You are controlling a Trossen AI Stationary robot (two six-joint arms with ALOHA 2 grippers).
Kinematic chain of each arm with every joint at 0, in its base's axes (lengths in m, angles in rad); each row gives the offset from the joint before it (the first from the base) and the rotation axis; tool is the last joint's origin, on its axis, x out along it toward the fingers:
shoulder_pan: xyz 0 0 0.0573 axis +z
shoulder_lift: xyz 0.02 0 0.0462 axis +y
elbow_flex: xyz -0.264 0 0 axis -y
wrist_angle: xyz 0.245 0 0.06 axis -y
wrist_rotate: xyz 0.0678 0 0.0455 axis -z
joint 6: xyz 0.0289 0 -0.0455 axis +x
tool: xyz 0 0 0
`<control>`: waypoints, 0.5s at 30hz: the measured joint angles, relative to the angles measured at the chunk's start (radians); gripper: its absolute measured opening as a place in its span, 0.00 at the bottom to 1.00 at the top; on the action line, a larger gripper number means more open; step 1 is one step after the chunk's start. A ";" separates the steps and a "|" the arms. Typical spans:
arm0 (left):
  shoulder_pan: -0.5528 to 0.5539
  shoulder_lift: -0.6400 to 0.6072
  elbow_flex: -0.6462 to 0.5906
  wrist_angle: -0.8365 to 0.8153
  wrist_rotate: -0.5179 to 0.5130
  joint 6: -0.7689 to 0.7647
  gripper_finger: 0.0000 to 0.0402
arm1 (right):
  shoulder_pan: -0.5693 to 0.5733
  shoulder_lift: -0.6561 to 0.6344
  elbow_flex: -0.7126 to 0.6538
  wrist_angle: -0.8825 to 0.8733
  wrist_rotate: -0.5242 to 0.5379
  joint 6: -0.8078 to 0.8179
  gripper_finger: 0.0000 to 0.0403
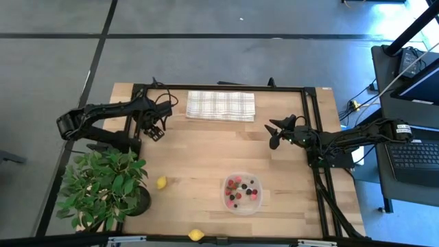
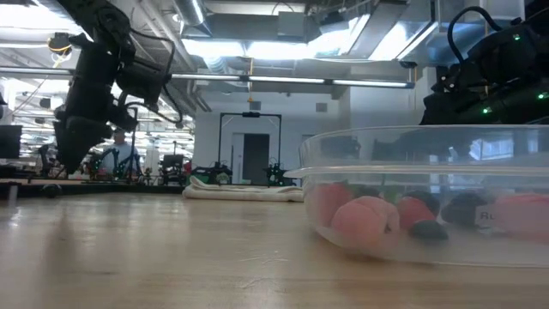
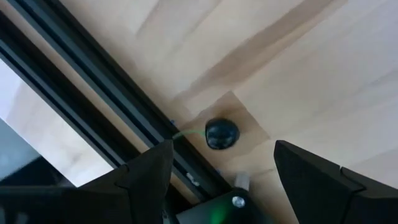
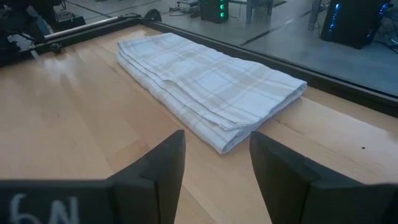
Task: Pick and placing Produce into tupperware
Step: Put the dark purple cherry into the transparent bin
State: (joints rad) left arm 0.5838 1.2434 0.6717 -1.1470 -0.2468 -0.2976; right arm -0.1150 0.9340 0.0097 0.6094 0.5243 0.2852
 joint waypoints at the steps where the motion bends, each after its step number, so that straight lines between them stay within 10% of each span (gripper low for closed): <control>1: 0.004 0.000 -0.002 0.000 0.002 -0.003 0.68 | 0.000 0.000 0.000 0.000 0.000 0.000 0.45; 15: 0.014 0.000 -0.002 0.041 0.192 0.107 0.68 | 0.000 0.000 0.000 0.000 0.000 0.001 0.45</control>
State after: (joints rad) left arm 0.5976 1.2434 0.6701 -1.1065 -0.0546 -0.1907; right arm -0.1150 0.9340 0.0097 0.6094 0.5240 0.2863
